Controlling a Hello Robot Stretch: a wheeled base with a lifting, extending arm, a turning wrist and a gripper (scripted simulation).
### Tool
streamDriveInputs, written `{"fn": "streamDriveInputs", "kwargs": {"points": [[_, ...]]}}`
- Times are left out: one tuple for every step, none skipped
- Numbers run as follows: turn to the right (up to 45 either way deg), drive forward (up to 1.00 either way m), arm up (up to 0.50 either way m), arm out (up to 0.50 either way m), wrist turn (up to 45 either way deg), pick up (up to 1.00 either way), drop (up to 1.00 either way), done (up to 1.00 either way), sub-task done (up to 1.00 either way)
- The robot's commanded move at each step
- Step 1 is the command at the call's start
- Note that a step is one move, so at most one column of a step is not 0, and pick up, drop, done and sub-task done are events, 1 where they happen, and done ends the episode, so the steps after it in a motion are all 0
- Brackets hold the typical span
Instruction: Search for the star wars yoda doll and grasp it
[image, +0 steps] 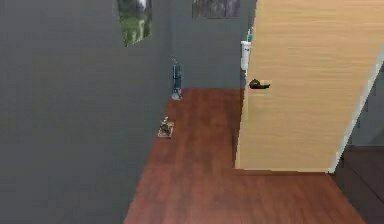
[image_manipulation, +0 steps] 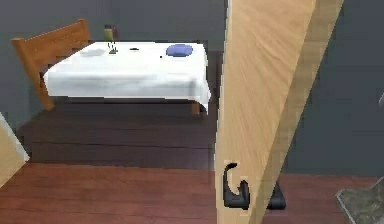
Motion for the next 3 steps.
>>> {"fn": "streamDriveInputs", "kwargs": {"points": [[45.0,0.0,0.0,0.0,0.0,0.0,0.0,0.0,0.0],[0.0,0.05,0.0,0.0,0.0,0.0,0.0,0.0,0.0],[3.0,0.0,0.0,0.0,0.0,0.0,0.0,0.0,0.0]]}}
